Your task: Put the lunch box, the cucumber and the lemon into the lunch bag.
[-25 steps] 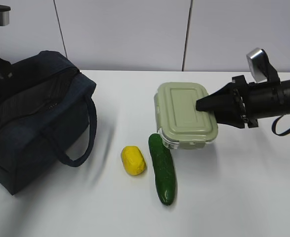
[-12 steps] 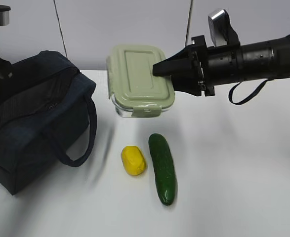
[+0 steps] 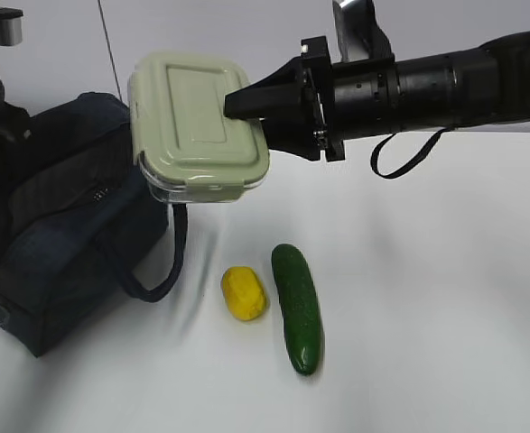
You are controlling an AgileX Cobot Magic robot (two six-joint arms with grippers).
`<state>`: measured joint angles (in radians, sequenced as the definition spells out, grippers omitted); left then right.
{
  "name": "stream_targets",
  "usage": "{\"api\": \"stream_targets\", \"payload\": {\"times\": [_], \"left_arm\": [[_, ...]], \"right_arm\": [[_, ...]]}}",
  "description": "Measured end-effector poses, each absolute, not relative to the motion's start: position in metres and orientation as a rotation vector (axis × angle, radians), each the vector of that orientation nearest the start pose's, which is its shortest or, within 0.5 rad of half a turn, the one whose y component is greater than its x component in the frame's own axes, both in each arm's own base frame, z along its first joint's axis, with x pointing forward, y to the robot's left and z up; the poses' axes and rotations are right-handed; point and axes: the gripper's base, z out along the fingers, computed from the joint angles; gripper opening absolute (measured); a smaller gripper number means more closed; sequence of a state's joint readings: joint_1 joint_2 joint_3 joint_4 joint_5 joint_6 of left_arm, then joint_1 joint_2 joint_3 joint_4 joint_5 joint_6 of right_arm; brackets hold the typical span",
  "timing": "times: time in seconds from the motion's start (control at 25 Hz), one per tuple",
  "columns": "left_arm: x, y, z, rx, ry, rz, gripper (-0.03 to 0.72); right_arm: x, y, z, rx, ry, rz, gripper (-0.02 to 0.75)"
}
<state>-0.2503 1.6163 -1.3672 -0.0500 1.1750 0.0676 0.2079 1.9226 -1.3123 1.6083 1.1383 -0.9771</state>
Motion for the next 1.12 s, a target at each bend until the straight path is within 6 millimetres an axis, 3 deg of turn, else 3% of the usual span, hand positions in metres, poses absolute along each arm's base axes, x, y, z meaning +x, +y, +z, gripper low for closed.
{"api": "stream_targets", "payload": {"times": [0.36,1.12], "left_arm": [[0.313,-0.091,0.297,0.407,2.863,-0.207,0.001],[0.311,-0.117,0.300,0.443,2.789,-0.324,0.001]], "right_arm": [[0.365,0.178,0.252,-0.341,2.111,1.718,0.383],[0.380,0.182,0.196,-0.219,2.221,1.762,0.383]]}}
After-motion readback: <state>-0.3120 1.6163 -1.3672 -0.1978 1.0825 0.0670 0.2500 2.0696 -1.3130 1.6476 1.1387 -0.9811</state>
